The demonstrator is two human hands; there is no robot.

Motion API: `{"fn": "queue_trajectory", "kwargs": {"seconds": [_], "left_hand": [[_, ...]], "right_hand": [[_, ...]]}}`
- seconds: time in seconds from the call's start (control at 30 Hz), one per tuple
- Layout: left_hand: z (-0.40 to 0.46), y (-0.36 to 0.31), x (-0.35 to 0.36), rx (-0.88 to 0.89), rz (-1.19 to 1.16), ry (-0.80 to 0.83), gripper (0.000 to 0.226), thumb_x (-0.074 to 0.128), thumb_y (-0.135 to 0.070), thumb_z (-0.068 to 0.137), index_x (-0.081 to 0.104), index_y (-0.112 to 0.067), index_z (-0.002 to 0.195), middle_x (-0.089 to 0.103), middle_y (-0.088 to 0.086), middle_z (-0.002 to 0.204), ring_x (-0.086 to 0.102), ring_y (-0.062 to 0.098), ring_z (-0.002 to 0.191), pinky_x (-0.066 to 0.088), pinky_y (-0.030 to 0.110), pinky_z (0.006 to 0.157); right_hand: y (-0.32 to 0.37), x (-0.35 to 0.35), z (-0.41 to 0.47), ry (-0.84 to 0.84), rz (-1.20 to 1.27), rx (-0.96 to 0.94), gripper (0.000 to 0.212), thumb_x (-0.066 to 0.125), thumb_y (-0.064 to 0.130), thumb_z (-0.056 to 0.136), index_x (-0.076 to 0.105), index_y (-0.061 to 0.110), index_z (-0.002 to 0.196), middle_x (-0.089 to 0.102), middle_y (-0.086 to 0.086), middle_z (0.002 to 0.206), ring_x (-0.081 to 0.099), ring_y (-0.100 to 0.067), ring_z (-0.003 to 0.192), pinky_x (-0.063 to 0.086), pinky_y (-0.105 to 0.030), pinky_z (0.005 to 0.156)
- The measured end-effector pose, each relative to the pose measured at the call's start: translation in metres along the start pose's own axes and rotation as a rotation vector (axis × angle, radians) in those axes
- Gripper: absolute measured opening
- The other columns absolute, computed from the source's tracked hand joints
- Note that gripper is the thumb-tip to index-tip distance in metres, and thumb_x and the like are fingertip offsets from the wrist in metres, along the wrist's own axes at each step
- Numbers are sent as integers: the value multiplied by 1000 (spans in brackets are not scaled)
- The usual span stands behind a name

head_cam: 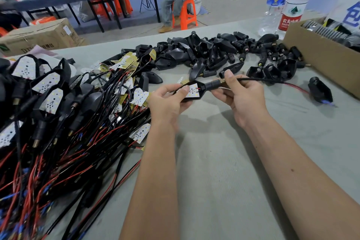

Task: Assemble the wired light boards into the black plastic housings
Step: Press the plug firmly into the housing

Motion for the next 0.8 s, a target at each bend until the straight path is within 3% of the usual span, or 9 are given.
{"fn": "queue_trajectory", "kwargs": {"seconds": [0.2,0.37,0.5,0.63,0.67,0.73,0.8], "left_hand": [[0,-4,-3,15,-58,40,14,81,-3,84,69,-7,87,77,6,82,74,18,72,59,23,63],[3,-6,-11,23,-20,16,17,83,-4,83,67,-11,83,75,12,94,71,24,80,60,25,67],[4,-6,-15,12,6,26,19,82,-1,83,66,-11,82,74,8,86,70,23,77,61,24,65],[5,-8,-18,13,-20,-48,19,82,0,82,66,-6,91,76,8,85,71,20,69,59,22,61],[6,-11,-20,42,-15,-86,20,83,-1,82,67,-4,93,76,10,86,71,20,68,59,23,60],[8,-18,-27,125,17,-149,18,84,-5,82,68,-3,91,76,15,85,69,21,65,59,26,59],[10,-24,-32,181,67,-186,19,85,-15,84,68,-7,84,76,12,79,69,18,60,57,25,55]], "right_hand": [[1,-1,1,-42,33,57,24,67,28,100,66,6,90,74,-12,81,71,-21,64,59,-26,58],[1,-7,1,-59,-4,71,20,70,20,98,67,1,94,73,-9,75,70,-17,65,58,-23,57],[0,-8,2,-10,-61,79,20,71,20,97,69,1,93,74,-9,77,67,-13,62,56,-21,57],[0,0,-1,16,-227,82,43,67,37,100,68,1,76,71,-12,70,66,-20,56,56,-26,51],[-1,3,-4,18,-358,36,52,64,44,100,67,2,70,70,-13,65,65,-21,52,55,-29,49],[6,9,-9,-5,-743,-236,59,60,50,100,65,5,63,67,-9,58,61,-19,48,51,-31,49],[18,20,-19,11,-1026,-578,41,63,45,98,66,14,72,65,3,68,56,-9,58,44,-28,59]]}}
Point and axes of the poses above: each hand's wrist, its own z-axis towards the middle knuckle, its own x-axis out of the palm, y = z × x, the point moved 5 cm from there along z, towards the middle knuckle
